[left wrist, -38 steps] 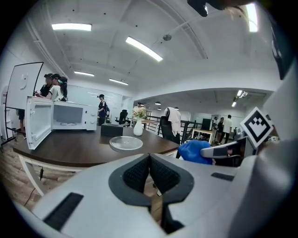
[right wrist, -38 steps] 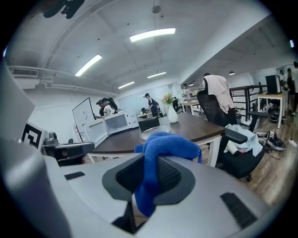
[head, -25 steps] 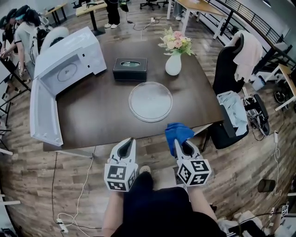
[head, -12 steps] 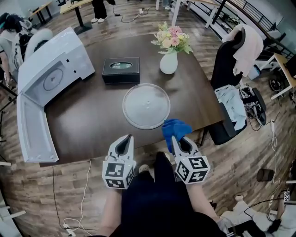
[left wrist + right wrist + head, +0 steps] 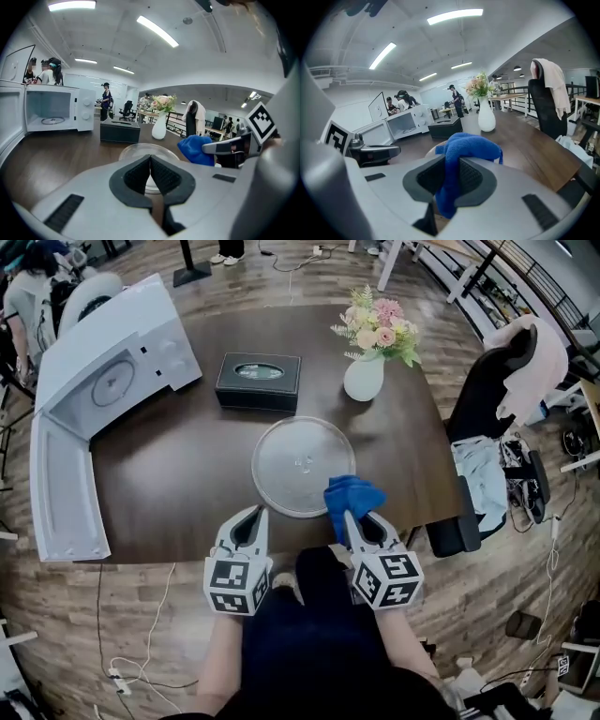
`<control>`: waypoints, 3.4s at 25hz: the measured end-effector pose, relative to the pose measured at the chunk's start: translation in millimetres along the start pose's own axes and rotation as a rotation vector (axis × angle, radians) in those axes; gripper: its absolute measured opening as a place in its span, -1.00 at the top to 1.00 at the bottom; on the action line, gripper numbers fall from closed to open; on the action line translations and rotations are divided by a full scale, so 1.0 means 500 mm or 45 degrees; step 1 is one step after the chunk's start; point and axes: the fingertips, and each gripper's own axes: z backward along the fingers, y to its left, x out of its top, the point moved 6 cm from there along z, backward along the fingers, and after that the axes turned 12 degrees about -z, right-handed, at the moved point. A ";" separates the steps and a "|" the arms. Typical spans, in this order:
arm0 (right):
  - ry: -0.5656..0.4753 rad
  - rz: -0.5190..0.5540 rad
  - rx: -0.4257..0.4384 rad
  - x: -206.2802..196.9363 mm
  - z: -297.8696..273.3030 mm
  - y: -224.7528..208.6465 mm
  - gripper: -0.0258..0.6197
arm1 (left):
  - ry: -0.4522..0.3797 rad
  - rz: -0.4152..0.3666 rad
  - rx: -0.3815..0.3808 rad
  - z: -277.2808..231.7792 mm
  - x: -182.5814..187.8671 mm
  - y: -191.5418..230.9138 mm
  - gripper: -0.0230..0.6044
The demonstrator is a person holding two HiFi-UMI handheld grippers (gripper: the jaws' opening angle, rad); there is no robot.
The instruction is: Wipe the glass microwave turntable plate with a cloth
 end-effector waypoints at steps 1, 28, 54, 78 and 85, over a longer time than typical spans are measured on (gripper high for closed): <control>0.011 0.005 0.016 0.009 -0.013 -0.006 0.77 | 0.010 0.006 0.017 -0.010 0.002 0.004 0.91; 0.215 -0.022 0.158 0.107 -0.242 -0.070 0.77 | 0.699 -0.339 -0.133 -0.209 -0.078 0.119 0.91; 0.218 0.016 0.108 0.091 -0.271 0.014 0.77 | 0.864 -0.720 -0.267 -0.239 -0.101 0.104 0.92; 0.504 -0.089 0.210 0.048 -0.534 0.123 0.77 | 0.827 -0.549 -0.292 -0.236 -0.105 0.115 0.92; 0.493 -0.121 0.140 0.058 -0.526 0.089 0.77 | 0.827 -0.538 -0.294 -0.236 -0.106 0.117 0.92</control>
